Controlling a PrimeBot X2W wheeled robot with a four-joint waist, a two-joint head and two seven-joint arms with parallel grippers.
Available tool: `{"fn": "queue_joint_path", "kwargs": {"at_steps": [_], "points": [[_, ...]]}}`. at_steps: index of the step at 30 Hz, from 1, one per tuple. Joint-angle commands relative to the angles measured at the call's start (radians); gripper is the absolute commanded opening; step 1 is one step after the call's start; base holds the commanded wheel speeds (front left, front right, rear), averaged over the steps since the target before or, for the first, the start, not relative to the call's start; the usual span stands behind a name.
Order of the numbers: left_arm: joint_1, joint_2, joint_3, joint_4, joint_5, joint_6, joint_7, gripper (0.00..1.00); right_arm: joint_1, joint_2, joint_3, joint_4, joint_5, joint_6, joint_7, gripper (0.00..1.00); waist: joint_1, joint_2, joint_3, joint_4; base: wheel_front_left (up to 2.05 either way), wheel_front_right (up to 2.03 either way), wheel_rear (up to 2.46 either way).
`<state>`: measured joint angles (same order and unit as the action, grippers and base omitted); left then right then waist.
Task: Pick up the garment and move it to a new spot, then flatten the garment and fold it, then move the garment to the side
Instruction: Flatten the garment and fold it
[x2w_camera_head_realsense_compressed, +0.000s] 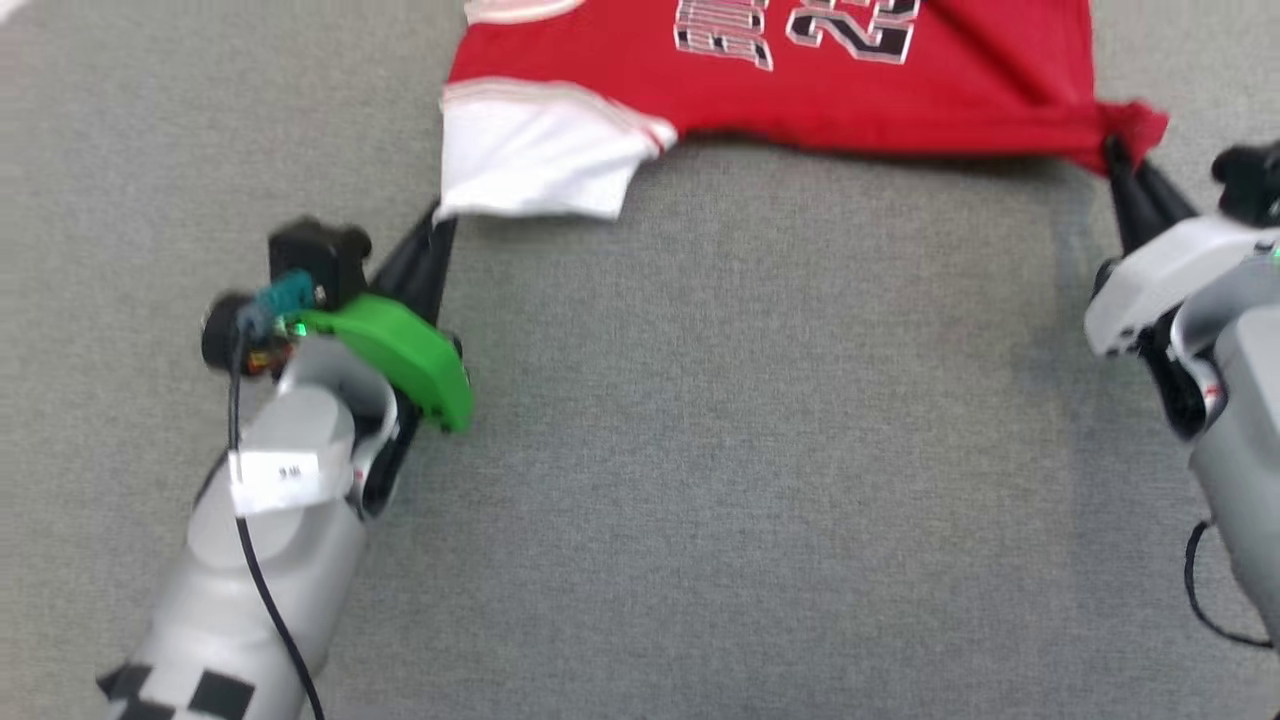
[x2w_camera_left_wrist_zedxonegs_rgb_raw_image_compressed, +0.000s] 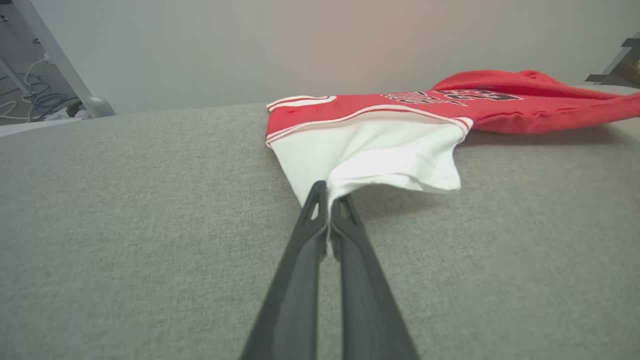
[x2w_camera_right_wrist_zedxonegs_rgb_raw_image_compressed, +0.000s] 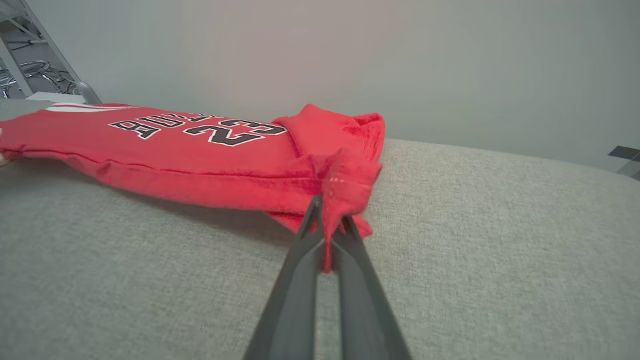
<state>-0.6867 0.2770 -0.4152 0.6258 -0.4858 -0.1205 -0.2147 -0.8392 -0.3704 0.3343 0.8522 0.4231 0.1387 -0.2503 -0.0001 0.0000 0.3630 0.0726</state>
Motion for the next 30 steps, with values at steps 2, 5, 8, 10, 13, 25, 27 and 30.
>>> {"fn": "queue_joint_path", "kwargs": {"at_steps": [2,5,8,10,13,25,27,30], "points": [[0.074,0.006,-0.005,-0.005,-0.020,-0.004,0.012,0.00,0.052,-0.004,0.031,-0.017,0.049,-0.008,0.008,0.00,0.0001,0.0000,-0.101,0.019,0.00,0.00,0.00],[0.140,0.020,-0.005,-0.025,-0.039,-0.005,0.025,0.00,0.096,-0.017,0.067,-0.038,0.092,-0.008,0.018,0.00,0.0001,0.0000,-0.123,0.025,0.00,0.00,0.00],[0.201,0.039,-0.012,-0.058,-0.049,-0.004,0.047,0.00,0.132,-0.034,0.096,-0.052,0.125,-0.008,0.029,0.00,0.0001,0.0000,-0.139,0.037,0.00,0.00,0.00],[0.233,0.052,-0.014,-0.084,-0.055,-0.003,0.062,0.00,0.150,-0.045,0.101,-0.055,0.144,-0.008,0.034,0.00,0.0001,0.0000,-0.148,0.046,0.00,0.00,0.00],[0.275,0.074,-0.014,-0.121,-0.065,0.002,0.086,0.00,0.176,-0.059,0.108,-0.055,0.166,-0.008,0.041,0.00,0.0001,0.0000,-0.162,0.057,0.00,0.00,0.00],[0.480,0.169,-0.026,-0.304,-0.114,0.015,0.204,0.00,0.326,-0.115,0.174,-0.122,0.297,-0.008,0.069,0.00,0.0001,0.0000,-0.251,0.078,0.00,0.00,0.00],[0.512,0.182,-0.035,-0.342,-0.121,0.015,0.228,0.00,0.357,-0.129,0.176,-0.134,0.317,-0.008,0.070,0.00,0.0001,0.0000,-0.266,0.081,0.00,0.00,0.00],[0.562,0.201,-0.044,-0.401,-0.134,0.018,0.261,0.00,0.405,-0.145,0.178,-0.153,0.338,-0.008,0.075,0.00,0.0001,0.0000,-0.290,0.081,0.00,0.00,0.00]]}}
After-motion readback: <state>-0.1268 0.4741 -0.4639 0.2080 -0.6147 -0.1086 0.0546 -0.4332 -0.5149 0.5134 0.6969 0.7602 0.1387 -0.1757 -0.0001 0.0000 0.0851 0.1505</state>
